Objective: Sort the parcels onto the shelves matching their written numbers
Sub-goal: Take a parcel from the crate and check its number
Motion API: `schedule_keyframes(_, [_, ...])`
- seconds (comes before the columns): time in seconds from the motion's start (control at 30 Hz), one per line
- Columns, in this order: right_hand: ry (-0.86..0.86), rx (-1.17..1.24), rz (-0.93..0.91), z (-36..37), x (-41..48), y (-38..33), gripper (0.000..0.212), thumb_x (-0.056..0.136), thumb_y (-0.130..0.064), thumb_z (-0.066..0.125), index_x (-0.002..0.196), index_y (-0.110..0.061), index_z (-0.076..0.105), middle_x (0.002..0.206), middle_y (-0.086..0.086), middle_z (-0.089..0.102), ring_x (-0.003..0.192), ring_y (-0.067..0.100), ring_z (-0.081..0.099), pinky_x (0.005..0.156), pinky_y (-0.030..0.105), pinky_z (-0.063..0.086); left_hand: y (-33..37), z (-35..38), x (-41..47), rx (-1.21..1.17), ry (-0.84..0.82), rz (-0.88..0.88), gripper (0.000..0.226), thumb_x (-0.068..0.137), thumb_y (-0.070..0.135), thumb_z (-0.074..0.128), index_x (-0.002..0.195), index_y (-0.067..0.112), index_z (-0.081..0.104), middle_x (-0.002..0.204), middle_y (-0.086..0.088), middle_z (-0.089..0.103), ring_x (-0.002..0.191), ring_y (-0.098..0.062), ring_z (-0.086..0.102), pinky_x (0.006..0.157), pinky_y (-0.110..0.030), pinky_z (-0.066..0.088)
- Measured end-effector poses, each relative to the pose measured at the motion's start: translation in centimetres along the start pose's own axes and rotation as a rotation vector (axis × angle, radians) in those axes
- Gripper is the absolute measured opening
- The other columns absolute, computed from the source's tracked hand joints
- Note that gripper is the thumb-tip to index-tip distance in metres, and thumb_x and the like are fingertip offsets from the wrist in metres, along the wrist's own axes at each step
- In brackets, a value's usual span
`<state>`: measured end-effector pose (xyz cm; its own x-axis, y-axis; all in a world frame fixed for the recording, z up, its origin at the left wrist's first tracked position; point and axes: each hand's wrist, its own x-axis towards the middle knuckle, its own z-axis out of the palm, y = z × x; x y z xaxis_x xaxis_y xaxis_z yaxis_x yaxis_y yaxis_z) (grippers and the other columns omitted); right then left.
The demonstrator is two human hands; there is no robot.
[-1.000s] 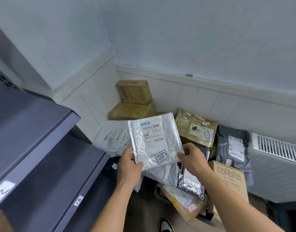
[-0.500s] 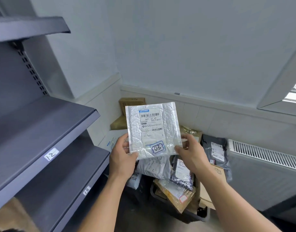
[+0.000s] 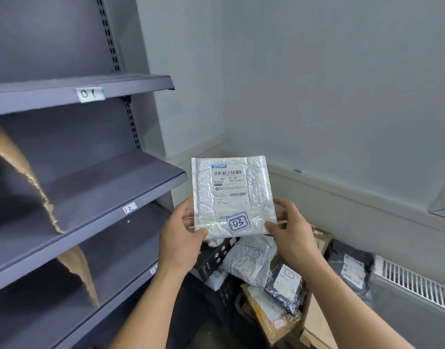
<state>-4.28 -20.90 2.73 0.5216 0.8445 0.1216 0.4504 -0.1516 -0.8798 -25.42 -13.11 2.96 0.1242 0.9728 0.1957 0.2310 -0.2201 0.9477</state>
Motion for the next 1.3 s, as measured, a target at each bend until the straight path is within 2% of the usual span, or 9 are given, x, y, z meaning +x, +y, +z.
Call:
schedule_keyframes(0.1, [-0.064,-0.031,-0.052,-0.4,-1.2,-0.1,0.056,0.097,-0.017,0.065,0.144,-0.035,0.042,0.102,-0.009,0.055,0.086,0.006,0.056,0.061,0.016,0.044,0.6,-0.8,-3.1,0.006,0.066,-0.009,0.077,0.073,-0.017,0.069,0.113,0.048,0.055,0.102,0.012,0.069,0.089,0.003,0.066,0.071,-0.011,0.051])
schedule_keyframes(0.27, [-0.193,-0.006,-0.087,0.5,-4.4,-0.4,0.057,0.096,-0.016,0.064,0.144,-0.038,0.044,0.099,-0.008,0.053,0.079,0.007,0.054,0.067,0.019,0.044,1.3,-3.4,-8.3,0.04,0.168,-0.073,0.075,0.075,-0.018,0.068,0.128,0.034,0.057,0.103,0.012,0.068,0.086,0.005,0.065,0.069,-0.01,0.052])
schedule_keyframes(0.4, [-0.275,0.023,-0.162,1.6,-6.8,-2.4,0.054,0.097,-0.014,0.063,0.141,-0.038,0.045,0.099,-0.008,0.052,0.076,0.008,0.052,0.06,0.01,0.046,2.3,-6.5,-11.6,0.048,0.265,-0.08,0.074,0.076,-0.018,0.068,0.129,0.033,0.058,0.104,0.01,0.068,0.087,0.005,0.065,0.071,-0.01,0.052])
schedule_keyframes(0.63, [-0.376,0.065,-0.291,4.8,-11.6,-7.0,0.053,0.095,-0.014,0.064,0.141,-0.036,0.048,0.098,-0.012,0.051,0.077,0.011,0.054,0.076,0.031,0.053,3.7,-13.1,-17.2,0.055,0.427,-0.052,0.073,0.075,-0.021,0.065,0.118,0.037,0.061,0.101,0.01,0.069,0.087,0.0,0.067,0.07,-0.012,0.053])
schedule_keyframes(0.8, [-0.433,0.095,-0.385,7.7,-16.4,-10.8,0.052,0.095,-0.013,0.065,0.14,-0.033,0.049,0.092,-0.015,0.052,0.078,0.002,0.054,0.071,0.013,0.042,3.9,-19.2,-21.4,0.076,0.516,-0.054,0.069,0.076,-0.017,0.069,0.126,0.03,0.061,0.105,0.009,0.069,0.09,0.001,0.066,0.073,-0.011,0.054])
schedule_keyframes(0.93, [-0.485,0.14,-0.416,11.1,-21.3,-13.9,0.053,0.093,-0.009,0.066,0.139,-0.03,0.051,0.093,-0.018,0.06,0.079,-0.01,0.056,0.069,0.008,0.043,4.0,-25.0,-25.7,0.1,0.568,-0.046,0.066,0.077,-0.016,0.07,0.125,0.029,0.061,0.106,0.011,0.069,0.09,0.004,0.065,0.074,-0.009,0.053])
schedule_keyframes(1.07, [-0.568,0.169,-0.431,14.4,-27.1,-17.0,0.053,0.094,-0.008,0.065,0.138,-0.032,0.05,0.098,-0.014,0.066,0.086,0.0,0.062,0.067,0.009,0.046,4.5,-31.2,-30.2,0.125,0.627,-0.056,0.066,0.078,-0.016,0.069,0.121,0.034,0.06,0.106,0.014,0.067,0.09,0.006,0.065,0.075,-0.01,0.052])
schedule_keyframes(1.17, [-0.593,0.178,-0.444,16.7,-30.5,-18.8,0.054,0.093,-0.01,0.065,0.139,-0.033,0.05,0.1,-0.002,0.066,0.089,0.017,0.065,0.065,0.016,0.048,5.0,-34.9,-33.4,0.144,0.646,-0.04,0.064,0.079,-0.016,0.068,0.117,0.035,0.062,0.104,0.02,0.065,0.087,0.013,0.062,0.074,-0.005,0.049])
schedule_keyframes(1.3, [-0.603,0.174,-0.474,19.0,-34.5,-20.5,0.053,0.094,-0.01,0.065,0.138,-0.033,0.05,0.098,-0.001,0.061,0.08,0.015,0.058,0.059,0.013,0.048,4.8,-38.6,-36.7,0.165,0.678,-0.052,0.063,0.081,-0.013,0.068,0.12,0.035,0.06,0.105,0.023,0.062,0.088,0.016,0.061,0.075,-0.004,0.048])
